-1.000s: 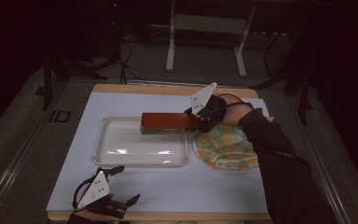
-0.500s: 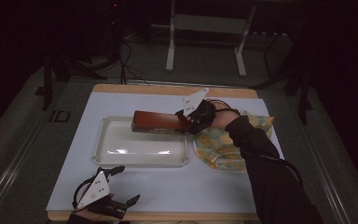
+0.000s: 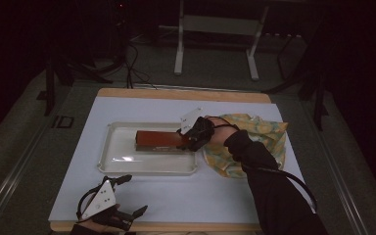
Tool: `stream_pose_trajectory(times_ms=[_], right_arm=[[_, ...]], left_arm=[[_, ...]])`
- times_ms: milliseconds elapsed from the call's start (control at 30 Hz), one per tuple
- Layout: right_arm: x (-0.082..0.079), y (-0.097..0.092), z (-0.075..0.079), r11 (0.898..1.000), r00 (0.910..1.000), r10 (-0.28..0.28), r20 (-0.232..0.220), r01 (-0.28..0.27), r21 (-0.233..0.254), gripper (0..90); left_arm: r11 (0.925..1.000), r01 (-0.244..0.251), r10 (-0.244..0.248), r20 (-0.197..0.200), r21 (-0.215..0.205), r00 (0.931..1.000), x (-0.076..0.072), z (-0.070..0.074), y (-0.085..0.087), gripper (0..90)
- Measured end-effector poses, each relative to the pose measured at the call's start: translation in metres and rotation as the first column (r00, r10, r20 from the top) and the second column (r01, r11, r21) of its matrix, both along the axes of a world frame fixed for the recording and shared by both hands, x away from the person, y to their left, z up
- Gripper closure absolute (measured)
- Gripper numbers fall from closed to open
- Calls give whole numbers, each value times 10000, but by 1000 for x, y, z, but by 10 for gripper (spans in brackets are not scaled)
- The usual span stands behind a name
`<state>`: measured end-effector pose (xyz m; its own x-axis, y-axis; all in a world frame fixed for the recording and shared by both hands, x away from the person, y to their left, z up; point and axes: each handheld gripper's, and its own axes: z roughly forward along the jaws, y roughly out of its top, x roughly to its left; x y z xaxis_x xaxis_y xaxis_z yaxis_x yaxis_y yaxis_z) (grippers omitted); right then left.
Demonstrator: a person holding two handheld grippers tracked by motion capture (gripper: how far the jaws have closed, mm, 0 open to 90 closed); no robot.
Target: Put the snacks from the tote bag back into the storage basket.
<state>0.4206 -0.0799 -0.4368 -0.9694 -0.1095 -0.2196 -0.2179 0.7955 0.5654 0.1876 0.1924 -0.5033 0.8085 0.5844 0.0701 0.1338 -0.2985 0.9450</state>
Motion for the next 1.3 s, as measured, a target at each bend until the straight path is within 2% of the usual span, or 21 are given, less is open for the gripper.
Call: stream_pose_trajectory(times_ms=[300, 400, 667, 1000, 1100, 1167, 1300], right_arm=[[7, 10, -26, 9962, 9998, -178, -99, 169, -853, 428], [9, 10, -30, 9950, 9997, -239, 97, 247, -963, 427], [16, 13, -38, 9920, 9988, -401, -294, 363, -1209, 427], [18, 15, -39, 9895, 9970, -541, -557, 461, -1371, 420], [18, 17, -40, 9867, 9965, -643, -535, 555, -1527, 387], [18, 19, -42, 9809, 9963, -734, -439, 642, -1837, 352], [16, 18, -36, 9841, 9969, -717, -313, 656, -1649, 326]], left_arm=[[10000, 52, -52, 19, -17, 10000, 0, 0, 1, 0], [10000, 65, -65, -7, -12, 10000, 0, 0, 0, 0], [9999, 103, -103, -10, -14, 9999, -1, 0, 0, 0], [9999, 99, -99, -32, -17, 9999, 0, -1, 1, 0], [9999, 102, -102, -48, -35, 9999, 0, -1, 1, 0], [10000, 69, -70, -55, -61, 10000, 0, 0, 1, 0], [9999, 62, -62, -50, -81, 10000, 0, 0, 1, 0]])
